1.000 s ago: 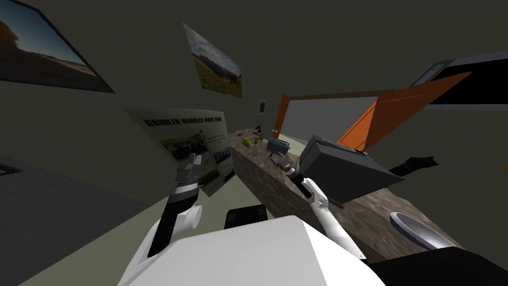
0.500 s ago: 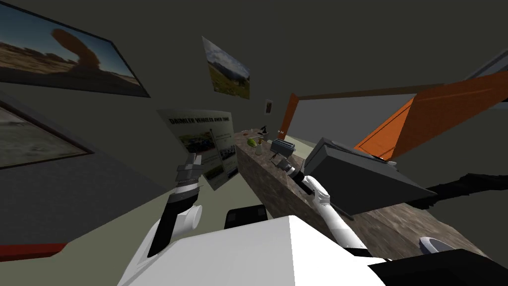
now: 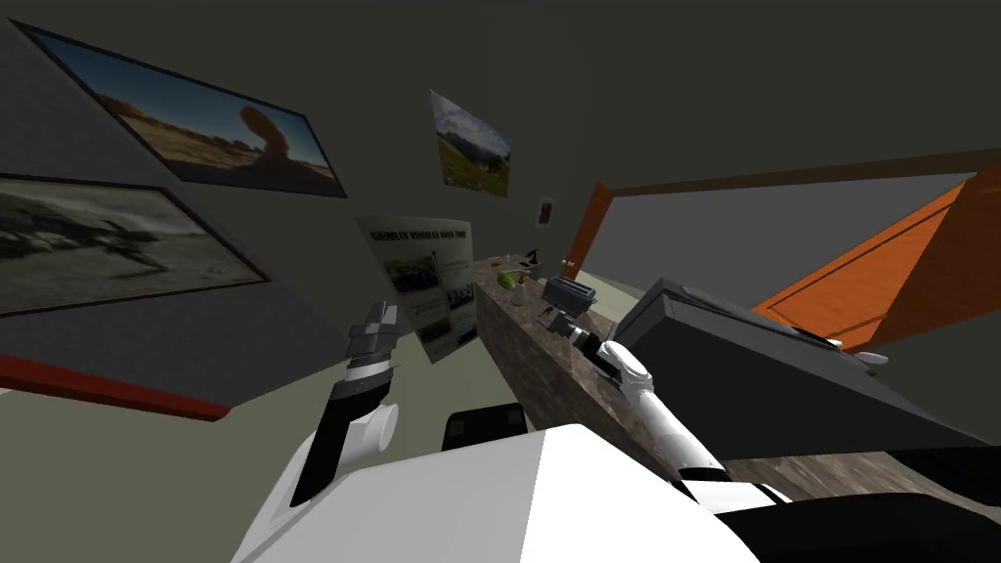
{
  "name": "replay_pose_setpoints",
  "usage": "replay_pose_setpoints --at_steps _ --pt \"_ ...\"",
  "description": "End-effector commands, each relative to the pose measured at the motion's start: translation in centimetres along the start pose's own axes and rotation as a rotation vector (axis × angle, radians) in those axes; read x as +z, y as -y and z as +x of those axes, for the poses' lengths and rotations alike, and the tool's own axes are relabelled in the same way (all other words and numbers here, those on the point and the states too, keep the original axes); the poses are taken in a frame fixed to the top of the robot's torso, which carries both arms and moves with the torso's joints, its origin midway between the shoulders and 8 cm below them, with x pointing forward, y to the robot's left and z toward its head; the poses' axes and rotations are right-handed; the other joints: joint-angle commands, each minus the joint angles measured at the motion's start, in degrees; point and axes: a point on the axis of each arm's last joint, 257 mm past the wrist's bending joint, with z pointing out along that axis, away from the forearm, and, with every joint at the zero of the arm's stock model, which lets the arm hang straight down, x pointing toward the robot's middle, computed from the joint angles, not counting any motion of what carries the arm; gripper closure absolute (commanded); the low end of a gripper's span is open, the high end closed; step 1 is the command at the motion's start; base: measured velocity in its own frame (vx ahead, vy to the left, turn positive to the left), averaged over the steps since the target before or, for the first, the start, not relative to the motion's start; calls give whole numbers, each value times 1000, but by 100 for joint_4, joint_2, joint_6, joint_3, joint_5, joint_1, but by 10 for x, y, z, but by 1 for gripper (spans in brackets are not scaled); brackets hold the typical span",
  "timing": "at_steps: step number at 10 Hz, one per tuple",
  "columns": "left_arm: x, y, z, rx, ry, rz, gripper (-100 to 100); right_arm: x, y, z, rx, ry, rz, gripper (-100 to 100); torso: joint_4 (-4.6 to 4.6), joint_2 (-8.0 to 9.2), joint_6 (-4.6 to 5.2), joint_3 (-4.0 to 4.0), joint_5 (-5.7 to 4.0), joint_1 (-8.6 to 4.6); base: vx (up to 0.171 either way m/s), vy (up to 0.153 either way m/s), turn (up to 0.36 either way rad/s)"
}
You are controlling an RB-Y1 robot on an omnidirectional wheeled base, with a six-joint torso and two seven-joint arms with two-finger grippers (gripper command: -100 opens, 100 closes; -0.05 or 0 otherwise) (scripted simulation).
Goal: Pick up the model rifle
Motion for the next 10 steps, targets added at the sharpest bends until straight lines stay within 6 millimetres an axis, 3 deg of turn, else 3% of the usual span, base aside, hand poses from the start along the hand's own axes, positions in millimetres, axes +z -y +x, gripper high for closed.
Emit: replay_pose_setpoints --at_steps 1,3,4,10 --pt "0 0 0 0 0 0 0 -4 1 17 -80 -51 -34 -100 0 0 0 0 0 0 -25 -51 161" --pt "0 0 0 0 0 0 0 -11 6 46 -197 -125 -85 -100 2 -11 -12 -5 3 -9 -38 -57 312" --pt "0 0 0 0 0 0 0 -11 4 47 -204 -130 -90 -100 6 -25 -14 -10 12 -34 -30 -36 109" --pt "0 0 0 0 0 0 0 -41 24 120 -502 -323 -237 -100 40 -21 50 10 76 -167 -18 -69 211"
